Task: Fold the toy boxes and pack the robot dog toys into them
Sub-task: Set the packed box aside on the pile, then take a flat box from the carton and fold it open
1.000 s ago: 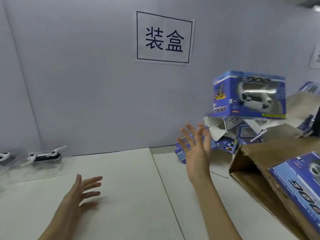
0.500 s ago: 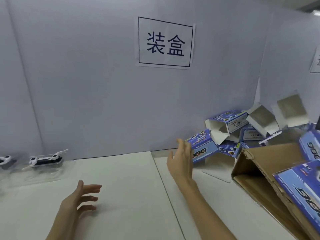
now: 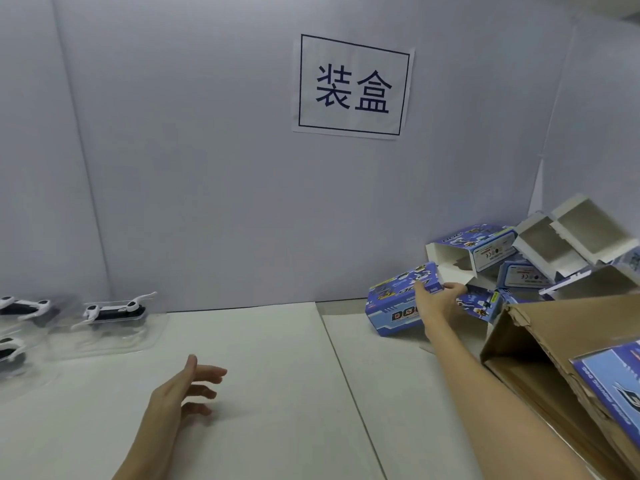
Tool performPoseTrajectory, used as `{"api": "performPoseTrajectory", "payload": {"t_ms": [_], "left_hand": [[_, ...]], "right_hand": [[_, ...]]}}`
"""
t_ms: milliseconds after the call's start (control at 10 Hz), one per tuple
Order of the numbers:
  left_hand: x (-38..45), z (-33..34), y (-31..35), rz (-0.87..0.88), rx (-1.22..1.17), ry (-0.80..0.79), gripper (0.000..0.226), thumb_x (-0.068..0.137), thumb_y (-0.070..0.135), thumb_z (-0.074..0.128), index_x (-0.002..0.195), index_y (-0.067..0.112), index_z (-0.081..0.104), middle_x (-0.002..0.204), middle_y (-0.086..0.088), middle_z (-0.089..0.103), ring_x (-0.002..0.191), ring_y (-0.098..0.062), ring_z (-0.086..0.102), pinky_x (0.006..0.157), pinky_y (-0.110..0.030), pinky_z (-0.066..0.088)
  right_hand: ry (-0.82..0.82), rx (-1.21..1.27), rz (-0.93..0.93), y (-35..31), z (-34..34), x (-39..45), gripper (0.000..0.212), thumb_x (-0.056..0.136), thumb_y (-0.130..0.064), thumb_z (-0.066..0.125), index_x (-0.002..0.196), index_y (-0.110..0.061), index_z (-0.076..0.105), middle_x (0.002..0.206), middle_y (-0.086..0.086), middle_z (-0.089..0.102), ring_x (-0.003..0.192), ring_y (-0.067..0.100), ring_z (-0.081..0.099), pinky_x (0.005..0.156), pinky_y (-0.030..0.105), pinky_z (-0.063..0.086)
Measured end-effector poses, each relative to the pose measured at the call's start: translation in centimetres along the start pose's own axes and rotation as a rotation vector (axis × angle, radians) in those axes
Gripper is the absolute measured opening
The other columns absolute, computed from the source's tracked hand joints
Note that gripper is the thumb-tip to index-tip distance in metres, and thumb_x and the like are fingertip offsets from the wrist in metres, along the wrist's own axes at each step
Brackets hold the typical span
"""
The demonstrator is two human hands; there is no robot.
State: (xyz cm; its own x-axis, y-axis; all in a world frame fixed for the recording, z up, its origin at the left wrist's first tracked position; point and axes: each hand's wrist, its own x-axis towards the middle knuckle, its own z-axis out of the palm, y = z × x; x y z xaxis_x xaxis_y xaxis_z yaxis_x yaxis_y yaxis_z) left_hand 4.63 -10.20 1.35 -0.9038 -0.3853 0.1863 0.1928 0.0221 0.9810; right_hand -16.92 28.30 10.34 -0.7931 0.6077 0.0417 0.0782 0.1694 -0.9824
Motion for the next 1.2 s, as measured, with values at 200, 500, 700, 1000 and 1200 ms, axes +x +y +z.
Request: {"api": "performPoseTrajectory", "payload": {"t_ms": [200, 500, 700, 1000, 1200], "left_hand": [[-0.3, 0.1, 0.5, 0.0, 0.012, 0.004, 0.053, 0.097, 0.051, 0.047, 0.091, 0.014, 0.084, 0.095, -0.011, 0.076, 0.079, -0.027, 0.067, 0.065, -0.041, 0.054], [-2.3, 1.8, 0.7, 0.158, 0.238, -0.105, 0.021, 0.098, 0.014, 0.067, 0.094, 0.028, 0.082, 0.105, 0.011, 0.069, 0.084, -0.019, 0.069, 0.064, -0.037, 0.06], [-2.2, 1.6, 0.6, 0.116, 0.246, -0.121, 0.022, 0.098, 0.021, 0.063, 0.089, 0.018, 0.084, 0.102, 0.007, 0.068, 0.084, -0.016, 0.068, 0.065, -0.037, 0.06], [-2.2, 1.6, 0.6, 0.114, 0.261, -0.121, 0.03, 0.088, 0.04, 0.06, 0.087, 0.021, 0.084, 0.101, 0.009, 0.067, 0.085, -0.015, 0.068, 0.067, -0.035, 0.059], [-2.2, 1.7, 0.7, 0.113, 0.276, -0.14, 0.031, 0.089, 0.04, 0.059, 0.086, 0.022, 0.084, 0.102, 0.008, 0.068, 0.085, -0.013, 0.067, 0.066, -0.034, 0.059]], "right_hand": [[-0.173, 0.364, 0.036, 2.8, -0.4, -2.8, 0.052, 0.091, -0.023, 0.075, 0.134, -0.019, 0.045, 0.133, 0.014, 0.06, 0.112, 0.034, 0.066, 0.099, 0.057, 0.055], [-0.47, 0.639, 0.282, 4.4, 1.7, -9.8, 0.037, 0.092, -0.029, 0.076, 0.12, -0.01, 0.062, 0.108, 0.019, 0.073, 0.095, 0.033, 0.071, 0.076, 0.055, 0.064], [-0.576, 1.536, 0.524, 2.4, -1.0, -6.7, 0.039, 0.101, -0.032, 0.057, 0.112, 0.004, 0.07, 0.117, 0.023, 0.069, 0.105, 0.041, 0.07, 0.076, 0.052, 0.065], [-0.257, -0.524, -0.433, 3.4, 0.2, -0.2, 0.028, 0.105, -0.016, 0.052, 0.131, -0.009, 0.059, 0.126, 0.023, 0.059, 0.111, 0.041, 0.06, 0.086, 0.038, 0.05], [-0.113, -1.089, -0.549, 3.9, 0.5, -0.6, 0.036, 0.1, -0.017, 0.059, 0.135, -0.011, 0.054, 0.139, 0.02, 0.039, 0.121, 0.035, 0.054, 0.094, 0.036, 0.051]]}}
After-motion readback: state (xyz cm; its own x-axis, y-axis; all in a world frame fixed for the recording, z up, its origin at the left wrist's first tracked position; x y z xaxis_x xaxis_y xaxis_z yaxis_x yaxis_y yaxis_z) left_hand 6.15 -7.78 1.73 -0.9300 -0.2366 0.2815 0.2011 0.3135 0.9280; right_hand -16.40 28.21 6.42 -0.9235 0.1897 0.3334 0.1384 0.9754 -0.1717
